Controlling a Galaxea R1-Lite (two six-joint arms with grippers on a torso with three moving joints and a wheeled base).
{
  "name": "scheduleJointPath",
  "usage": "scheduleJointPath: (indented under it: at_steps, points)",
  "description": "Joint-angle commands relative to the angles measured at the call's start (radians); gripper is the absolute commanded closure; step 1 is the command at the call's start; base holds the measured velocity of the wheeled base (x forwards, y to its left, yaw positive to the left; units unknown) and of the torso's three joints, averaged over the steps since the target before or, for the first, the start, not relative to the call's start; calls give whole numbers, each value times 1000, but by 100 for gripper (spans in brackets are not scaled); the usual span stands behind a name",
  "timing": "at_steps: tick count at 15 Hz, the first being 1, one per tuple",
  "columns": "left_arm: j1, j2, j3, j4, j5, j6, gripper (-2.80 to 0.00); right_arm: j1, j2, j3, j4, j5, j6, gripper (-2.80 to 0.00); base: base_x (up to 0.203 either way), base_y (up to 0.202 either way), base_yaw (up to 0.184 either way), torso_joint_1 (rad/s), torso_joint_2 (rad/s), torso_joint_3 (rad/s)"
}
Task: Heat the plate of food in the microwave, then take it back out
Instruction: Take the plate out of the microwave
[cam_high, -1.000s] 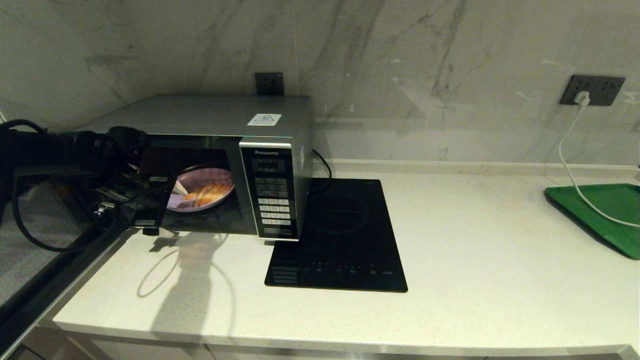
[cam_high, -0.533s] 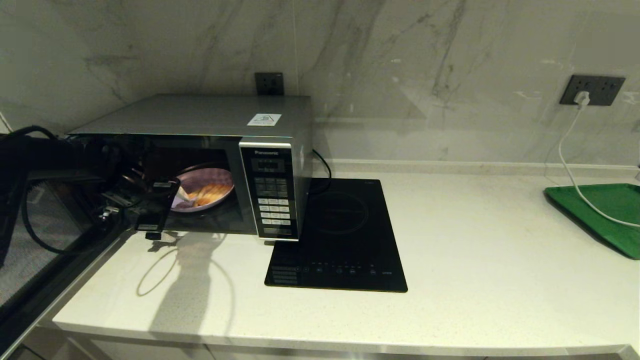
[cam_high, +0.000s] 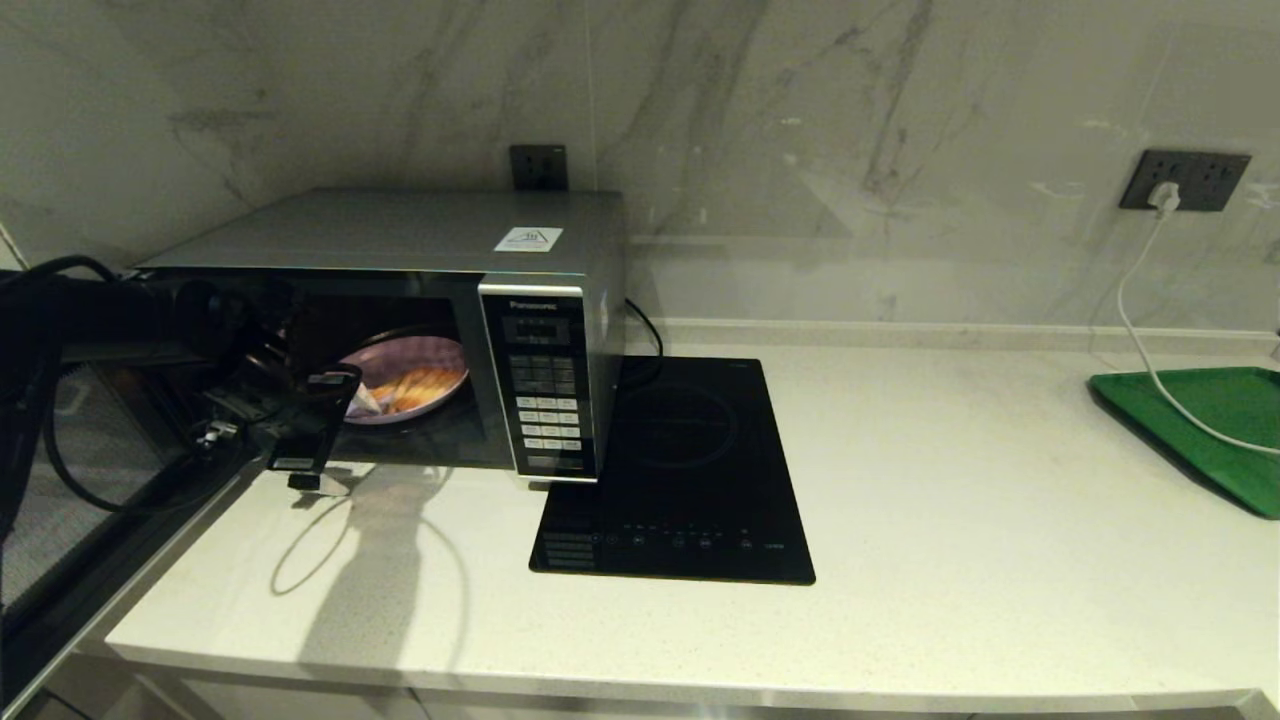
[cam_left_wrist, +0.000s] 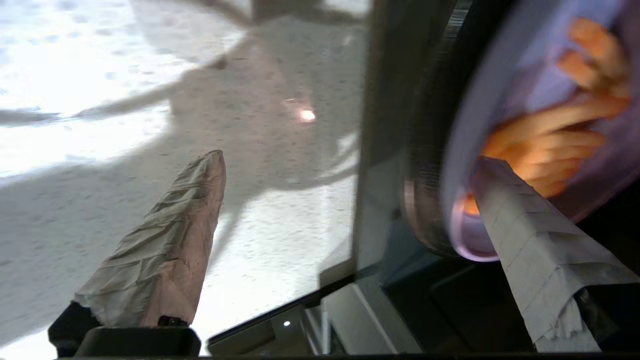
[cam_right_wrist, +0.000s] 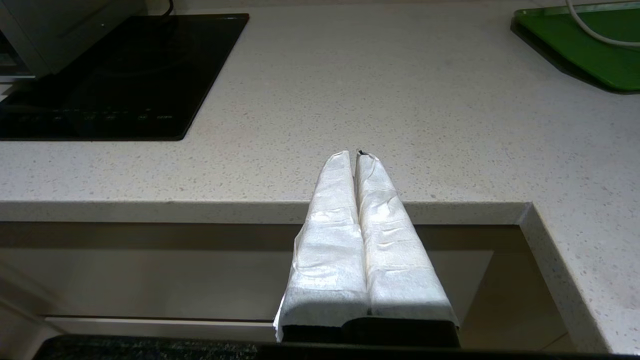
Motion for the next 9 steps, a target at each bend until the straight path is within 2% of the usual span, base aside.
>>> scheduleJointPath:
  at_steps: [1,6,7,9]
  points:
    - [0,-1,3,19,-1,-7,-280,0,0,1,0,0,0,0,0,0,0,0,0,0]
    - [-1,-1,1,20,1,-8,-280,0,0,0,0,0,0,0,0,0,0,0,0,0]
    - [-3,-3,1,20,4,-5,0,0,0,0,0,0,0,0,0,0,0,0,0,0]
    - [-3,-8,-3,20,5,13,0,0,0,0,0,0,0,0,0,0,0,0,0,0]
